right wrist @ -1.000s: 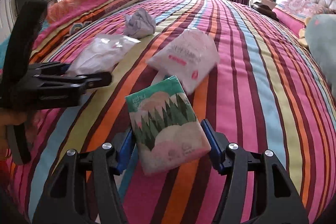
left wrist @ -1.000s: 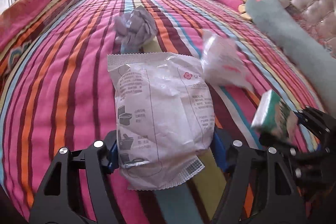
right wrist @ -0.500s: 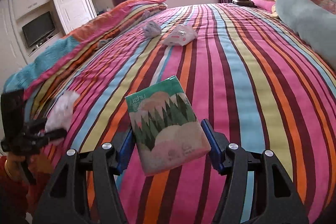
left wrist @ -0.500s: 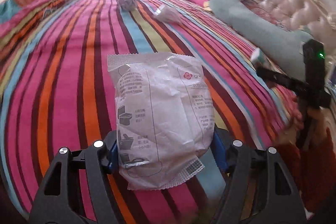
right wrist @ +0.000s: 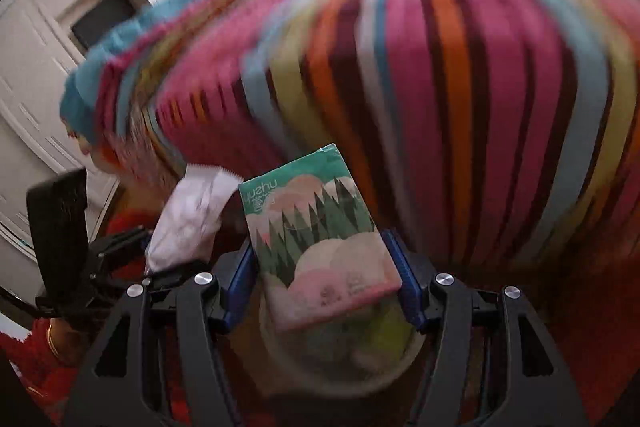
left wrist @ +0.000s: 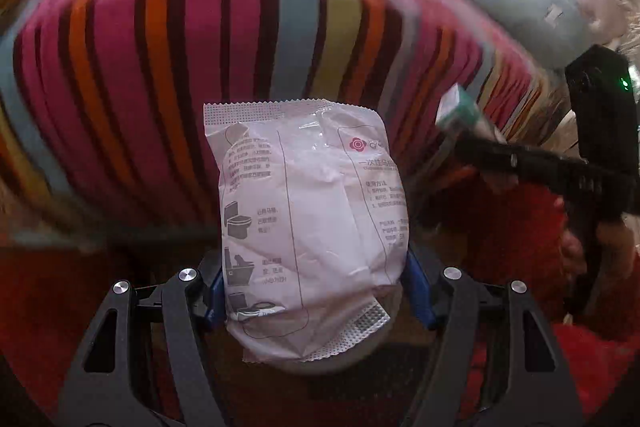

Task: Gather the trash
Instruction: 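Carry wrapper and tissue pack over the wastebasket and open both tools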

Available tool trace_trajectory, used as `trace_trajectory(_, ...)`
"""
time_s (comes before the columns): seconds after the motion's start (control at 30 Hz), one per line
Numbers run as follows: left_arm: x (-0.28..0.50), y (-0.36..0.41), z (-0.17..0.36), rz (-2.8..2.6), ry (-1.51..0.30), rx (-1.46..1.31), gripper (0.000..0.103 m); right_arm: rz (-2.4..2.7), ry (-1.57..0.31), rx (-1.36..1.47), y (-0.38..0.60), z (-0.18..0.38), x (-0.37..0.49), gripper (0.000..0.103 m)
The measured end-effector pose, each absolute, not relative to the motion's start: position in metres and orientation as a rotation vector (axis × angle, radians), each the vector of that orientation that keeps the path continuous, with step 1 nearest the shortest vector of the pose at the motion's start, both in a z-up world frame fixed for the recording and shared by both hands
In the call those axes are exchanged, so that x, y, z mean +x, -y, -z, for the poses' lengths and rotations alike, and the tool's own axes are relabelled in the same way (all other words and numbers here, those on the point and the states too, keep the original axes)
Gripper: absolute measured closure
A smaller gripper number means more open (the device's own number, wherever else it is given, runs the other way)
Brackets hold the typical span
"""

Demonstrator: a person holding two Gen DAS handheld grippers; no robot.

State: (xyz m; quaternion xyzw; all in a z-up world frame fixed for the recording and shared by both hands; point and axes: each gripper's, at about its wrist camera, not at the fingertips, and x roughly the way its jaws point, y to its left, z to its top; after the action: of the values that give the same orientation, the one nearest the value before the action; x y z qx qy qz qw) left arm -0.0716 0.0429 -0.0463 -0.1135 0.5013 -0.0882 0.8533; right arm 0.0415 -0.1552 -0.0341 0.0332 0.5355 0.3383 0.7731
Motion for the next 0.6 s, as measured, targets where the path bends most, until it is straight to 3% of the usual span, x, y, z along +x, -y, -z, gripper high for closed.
trace_trajectory(0.13, -0.068, -0.02, 0.1, 0.186, -1.234, -0.178, 0.036, -0.696, -1.331, 0.077, 0.148, 0.09, 0.043, 0.045)
trace_trajectory(0.3, -0.06, -0.008, 0.149, 0.189, -1.385, -0.171, 0.036, -0.659, -1.394, -0.028, 0.126, 0.121, 0.052, 0.045)
trace_trajectory(0.6, -0.053, -0.008, 0.153, 0.177, -1.406, -0.148, 0.036, -0.667, -1.378, -0.078, 0.109, 0.127, 0.06, 0.044)
